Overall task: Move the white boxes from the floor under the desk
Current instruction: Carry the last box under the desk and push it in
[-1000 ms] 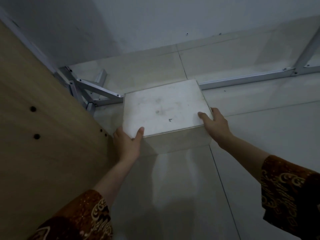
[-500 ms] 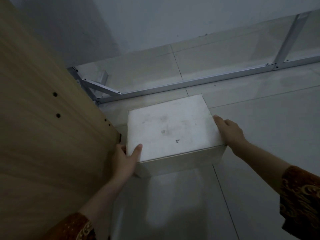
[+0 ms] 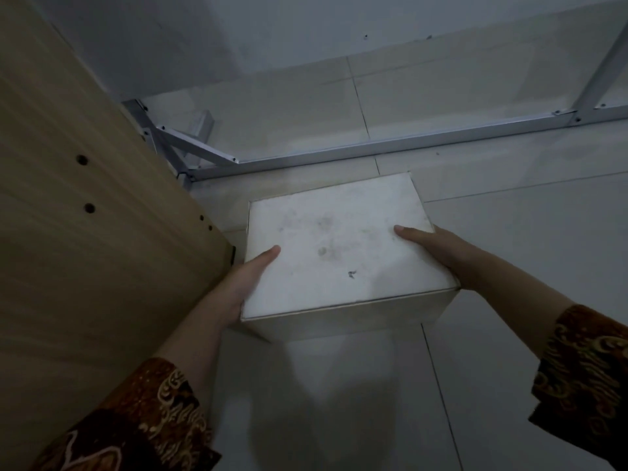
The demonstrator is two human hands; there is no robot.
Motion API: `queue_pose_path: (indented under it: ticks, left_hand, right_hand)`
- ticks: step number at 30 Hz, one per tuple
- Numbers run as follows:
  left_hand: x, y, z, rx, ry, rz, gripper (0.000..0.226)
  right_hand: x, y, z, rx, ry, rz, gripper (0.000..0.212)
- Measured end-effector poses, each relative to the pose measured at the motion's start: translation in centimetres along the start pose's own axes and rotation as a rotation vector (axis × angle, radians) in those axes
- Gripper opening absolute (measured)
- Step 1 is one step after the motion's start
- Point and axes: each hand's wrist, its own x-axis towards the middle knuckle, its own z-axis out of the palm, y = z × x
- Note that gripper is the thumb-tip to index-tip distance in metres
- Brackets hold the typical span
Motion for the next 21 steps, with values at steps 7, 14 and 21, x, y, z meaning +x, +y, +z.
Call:
queue_pose_path:
  ticks: [7, 14, 21]
  left_hand:
    - [-4.7, -1.4, 0.4, -0.060, -0.017, -0.034, 0.026]
    - [-12.0, -1.3, 0.5, -0.068, -0.064, -0.004, 0.036]
    - [-21.1, -2.5, 0.3, -0.020, -0.163, 0.040, 0.035]
  right_hand:
    - [-5.0, 0.4, -0.2, -0.027, 0.011, -0.022, 0.041]
    - [-15.7, 0.3, 0.0, -0.008, 0.080, -0.098, 0.030]
    - [-26.7, 3.2, 1.2, 0.033, 0.165, -0.113, 0.032]
